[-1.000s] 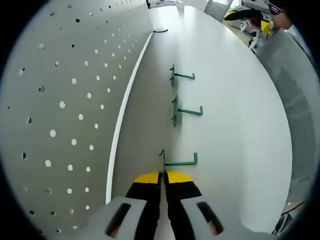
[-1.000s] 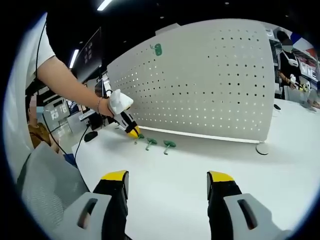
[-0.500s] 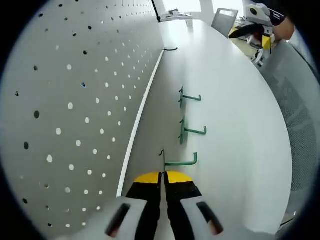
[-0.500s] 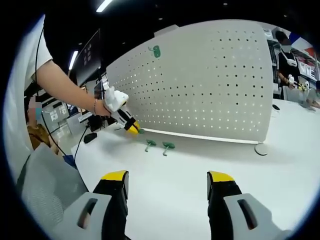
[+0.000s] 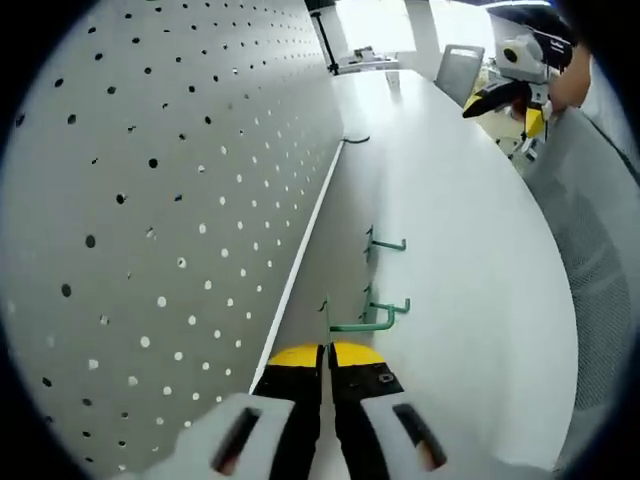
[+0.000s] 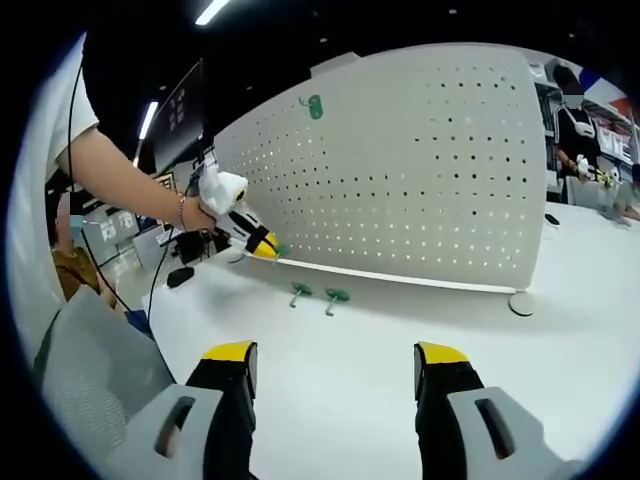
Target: Insert the hook assembly into the mounting plate slot until the hook locks in place.
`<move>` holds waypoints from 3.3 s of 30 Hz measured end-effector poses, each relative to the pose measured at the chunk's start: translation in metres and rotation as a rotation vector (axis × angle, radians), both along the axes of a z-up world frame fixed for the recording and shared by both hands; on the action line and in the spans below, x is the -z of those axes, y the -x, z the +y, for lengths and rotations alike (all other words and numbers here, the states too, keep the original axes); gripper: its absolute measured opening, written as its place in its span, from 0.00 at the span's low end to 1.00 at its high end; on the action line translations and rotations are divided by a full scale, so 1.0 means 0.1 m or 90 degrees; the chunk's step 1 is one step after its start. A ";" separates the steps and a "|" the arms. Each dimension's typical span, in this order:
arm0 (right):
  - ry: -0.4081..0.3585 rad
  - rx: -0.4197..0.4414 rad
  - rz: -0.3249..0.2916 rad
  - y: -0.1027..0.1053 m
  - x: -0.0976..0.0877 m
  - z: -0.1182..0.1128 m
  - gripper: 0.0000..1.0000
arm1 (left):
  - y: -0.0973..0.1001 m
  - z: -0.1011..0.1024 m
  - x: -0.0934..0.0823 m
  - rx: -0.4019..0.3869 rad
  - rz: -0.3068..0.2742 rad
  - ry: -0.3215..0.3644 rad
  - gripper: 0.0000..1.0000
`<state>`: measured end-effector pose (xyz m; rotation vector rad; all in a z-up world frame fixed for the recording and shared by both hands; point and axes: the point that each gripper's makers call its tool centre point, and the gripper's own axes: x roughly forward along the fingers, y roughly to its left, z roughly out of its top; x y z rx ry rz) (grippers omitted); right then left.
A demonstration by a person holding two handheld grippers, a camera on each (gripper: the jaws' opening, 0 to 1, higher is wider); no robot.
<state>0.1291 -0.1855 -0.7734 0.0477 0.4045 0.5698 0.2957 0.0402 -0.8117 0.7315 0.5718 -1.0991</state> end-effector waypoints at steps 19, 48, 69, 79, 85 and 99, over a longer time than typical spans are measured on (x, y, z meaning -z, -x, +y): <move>-0.003 -0.002 -0.022 -0.03 -0.12 0.01 0.62 | 0.10 -0.06 -0.38 -0.057 -0.045 0.085 0.02; -0.007 -0.011 -0.046 -0.03 -0.27 0.04 0.62 | 0.46 -0.02 -0.67 -0.159 -0.078 0.209 0.02; -0.010 -0.021 -0.060 -0.03 -0.37 0.06 0.62 | 0.70 -0.02 -1.03 -0.233 -0.119 0.324 0.02; -0.013 -0.032 -0.064 -0.03 -0.40 0.12 0.61 | 0.82 -0.04 -1.32 -0.259 -0.141 0.411 0.02; -0.020 -0.034 -0.066 -0.03 -0.42 0.14 0.61 | 0.89 -0.04 -1.42 -0.267 -0.147 0.437 0.02; -0.024 -0.032 -0.062 -0.03 -0.40 0.15 0.61 | 1.01 0.04 -1.70 -0.297 -0.174 0.506 0.02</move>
